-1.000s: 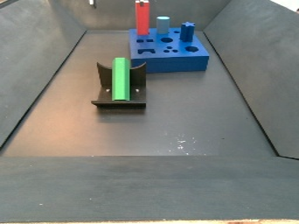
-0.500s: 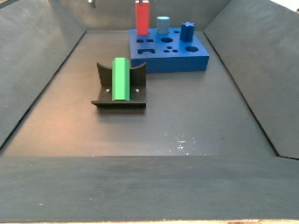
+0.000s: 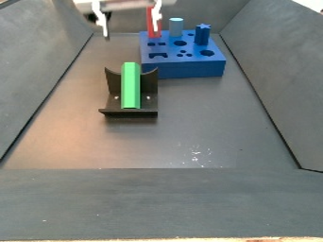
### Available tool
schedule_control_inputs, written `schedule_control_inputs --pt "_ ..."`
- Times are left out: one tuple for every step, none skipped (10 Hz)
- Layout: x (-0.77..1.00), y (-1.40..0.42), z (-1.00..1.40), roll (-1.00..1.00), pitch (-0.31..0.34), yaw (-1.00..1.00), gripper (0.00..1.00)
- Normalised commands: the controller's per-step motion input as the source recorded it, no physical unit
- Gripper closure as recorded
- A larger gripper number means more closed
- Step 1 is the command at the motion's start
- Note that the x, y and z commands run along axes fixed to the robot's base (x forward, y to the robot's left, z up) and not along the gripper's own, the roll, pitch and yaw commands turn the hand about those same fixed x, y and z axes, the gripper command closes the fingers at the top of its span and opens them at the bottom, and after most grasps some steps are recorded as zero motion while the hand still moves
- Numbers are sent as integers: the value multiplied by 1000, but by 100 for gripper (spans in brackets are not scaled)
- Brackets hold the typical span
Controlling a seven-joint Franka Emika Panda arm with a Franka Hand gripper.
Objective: Pick up the hexagon object. Move up. Place the hexagon object on the fixture. Regrasp the hexagon object. Move to above the board. Insert the hexagon object.
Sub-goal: Regrasp the hexagon object.
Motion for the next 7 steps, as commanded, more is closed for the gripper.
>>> schedule_control_inputs --pt "87 49 -1000 93 -178 77 0" --pt "92 49 -1000 87 -177 46 0" --pt "102 41 -1000 82 -162 -8 0" --pt "111 37 -1000 87 -144 -37 0" --pt "99 27 -843 82 -105 -66 0" --pt "92 23 -740 79 -89 -72 0" --pt "75 12 -493 78 -45 -72 0"
